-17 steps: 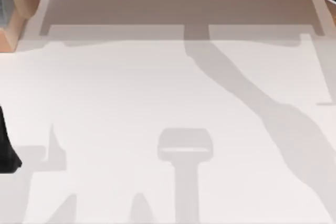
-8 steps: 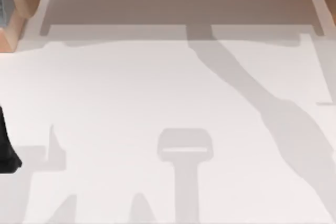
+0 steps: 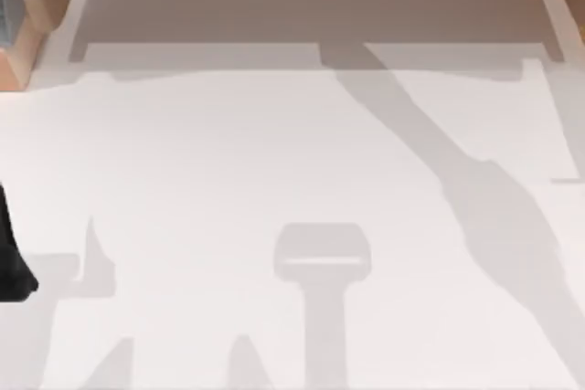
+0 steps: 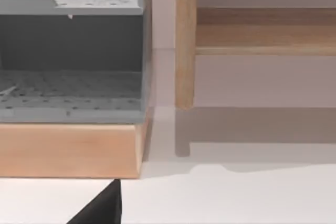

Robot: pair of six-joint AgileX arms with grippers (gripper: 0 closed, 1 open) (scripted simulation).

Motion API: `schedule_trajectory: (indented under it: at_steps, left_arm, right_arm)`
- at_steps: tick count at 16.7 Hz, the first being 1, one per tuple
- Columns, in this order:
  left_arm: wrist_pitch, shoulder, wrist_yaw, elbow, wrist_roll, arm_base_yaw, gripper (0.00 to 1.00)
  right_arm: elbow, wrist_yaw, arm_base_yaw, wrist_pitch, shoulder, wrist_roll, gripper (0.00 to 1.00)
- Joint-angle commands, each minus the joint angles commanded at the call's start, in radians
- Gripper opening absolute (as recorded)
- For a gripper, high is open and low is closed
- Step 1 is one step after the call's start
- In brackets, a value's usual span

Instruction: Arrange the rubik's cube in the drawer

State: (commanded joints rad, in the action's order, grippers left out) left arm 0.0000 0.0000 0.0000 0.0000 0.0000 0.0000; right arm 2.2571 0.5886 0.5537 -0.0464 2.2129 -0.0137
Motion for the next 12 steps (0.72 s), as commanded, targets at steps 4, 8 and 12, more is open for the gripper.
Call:
schedule_trajectory:
  at_steps: [4,8,12]
  left_arm:
    - [0.000,0.000,0.000,0.000,0.000,0.000,1.00]
    - [0.000,0.000,0.000,0.000,0.000,0.000,1.00]
    - [0.000,0.000,0.000,0.000,0.000,0.000,1.00]
  right_arm:
    - [0.018,0.001,0.001,-0.003,0.020,-0.001,1.00]
    - [0.018,0.001,0.001,-0.003,0.020,-0.001,0.85]
    - [0.018,0.001,0.001,-0.003,0.020,-0.001,0.55]
